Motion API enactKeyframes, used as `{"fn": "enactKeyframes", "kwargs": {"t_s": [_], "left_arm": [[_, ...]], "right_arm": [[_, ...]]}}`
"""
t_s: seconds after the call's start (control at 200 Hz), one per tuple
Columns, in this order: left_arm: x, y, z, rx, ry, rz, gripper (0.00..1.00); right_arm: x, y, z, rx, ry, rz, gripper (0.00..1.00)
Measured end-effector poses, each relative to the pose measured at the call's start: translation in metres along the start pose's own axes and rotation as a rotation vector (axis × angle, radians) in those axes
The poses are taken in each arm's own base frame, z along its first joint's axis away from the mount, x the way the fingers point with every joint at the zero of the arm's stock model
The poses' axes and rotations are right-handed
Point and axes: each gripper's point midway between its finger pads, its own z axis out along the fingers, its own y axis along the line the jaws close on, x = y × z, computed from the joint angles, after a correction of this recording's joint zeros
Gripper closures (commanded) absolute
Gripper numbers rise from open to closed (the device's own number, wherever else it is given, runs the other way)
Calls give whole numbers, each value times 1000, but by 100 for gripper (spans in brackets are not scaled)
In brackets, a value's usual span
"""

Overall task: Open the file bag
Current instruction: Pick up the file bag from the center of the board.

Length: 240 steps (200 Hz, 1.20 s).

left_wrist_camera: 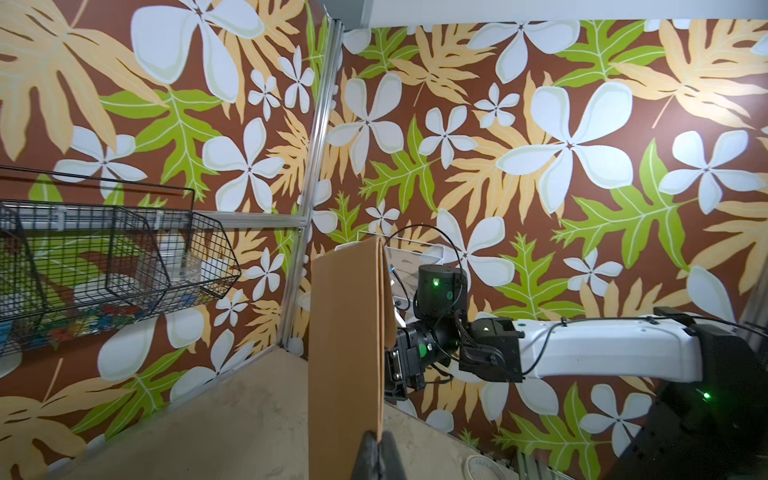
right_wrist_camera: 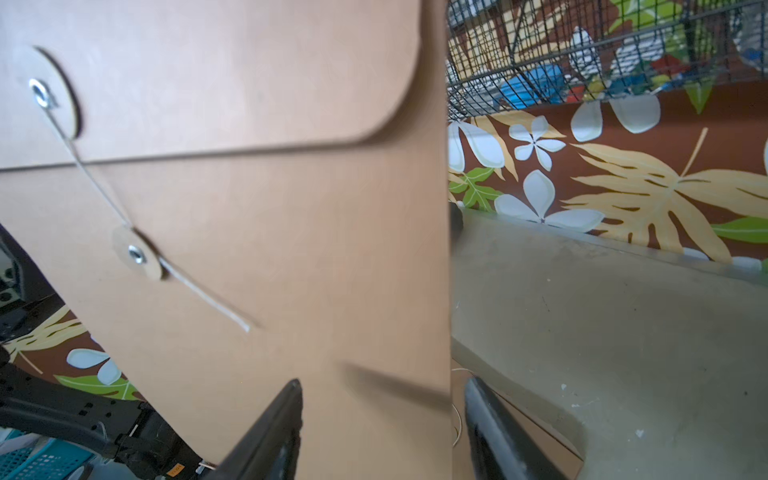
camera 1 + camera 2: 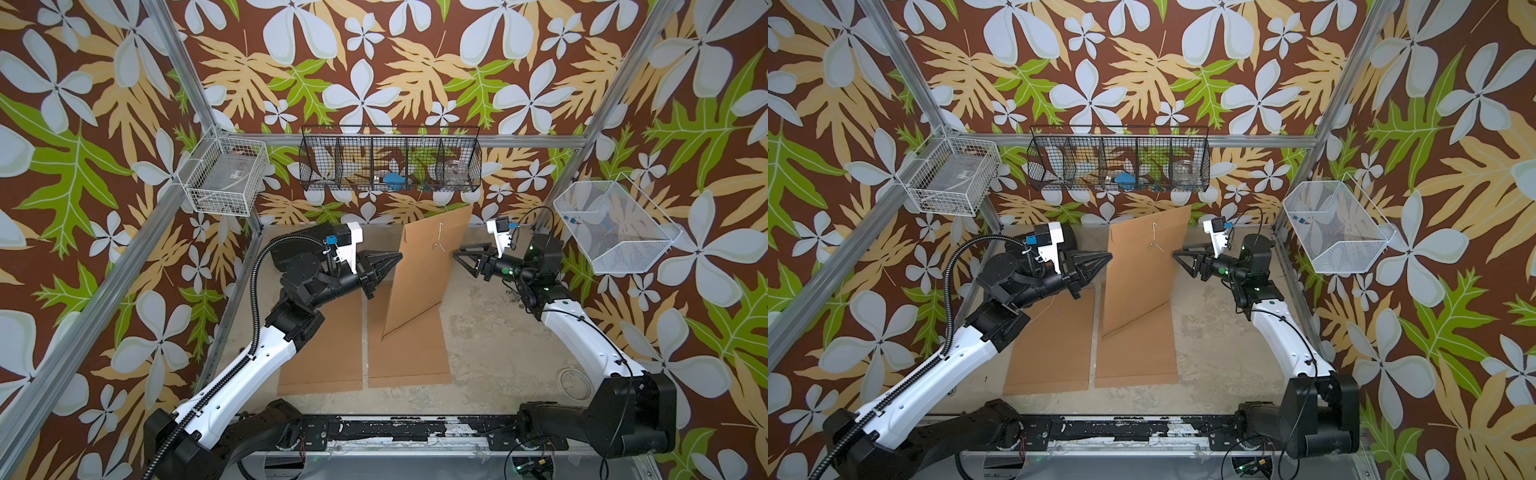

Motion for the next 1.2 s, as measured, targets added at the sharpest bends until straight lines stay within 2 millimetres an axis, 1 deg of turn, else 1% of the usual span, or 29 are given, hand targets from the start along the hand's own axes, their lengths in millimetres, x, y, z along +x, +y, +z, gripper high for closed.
{"fn": "enactKeyframes", "kwargs": {"t_s": [0.135,0.245,0.315,0.385,0.515,0.551,0.596,0.656,0.776,0.831,0.876,0.916,0.976,1.051,1.116,1.201], "left_arm": [[4,-6,1,42,15,3,100],[5,-10,1,66,21,10,100],[5,-10,1,70,22,16,100],[5,-10,1,71,22,21,100],[4,-7,1,58,21,33,100],[3,-4,1,45,20,40,100],[2,1,2,23,20,50,100],[3,9,2,-10,23,55,100],[8,28,5,-75,38,52,100],[11,30,6,-82,46,50,100],[12,32,7,-84,51,50,96],[12,32,7,-85,51,54,90],[12,34,7,-95,49,54,79],[12,34,7,-97,47,53,70],[12,34,7,-96,47,54,65],[12,35,8,-96,47,54,63]], "right_arm": [[-4,7,-2,-27,-7,-28,37],[-2,10,-2,-42,-5,-35,39],[-1,12,-2,-50,-2,-35,39],[-2,14,-3,-56,-4,-48,41],[-3,19,-4,-73,-2,-64,53],[-3,21,-5,-79,0,-65,59],[-3,24,-6,-83,-1,-72,70],[-5,28,-8,-90,-3,-85,79],[-6,37,-11,-116,0,-109,89],[-5,39,-11,-127,7,-112,94],[-5,40,-11,-128,8,-115,98],[-4,40,-11,-131,11,-117,100],[-4,42,-12,-136,13,-122,100],[-4,46,-12,-155,17,-128,100],[-5,49,-13,-161,16,-140,100],[-5,54,-15,-177,15,-155,100]]}}
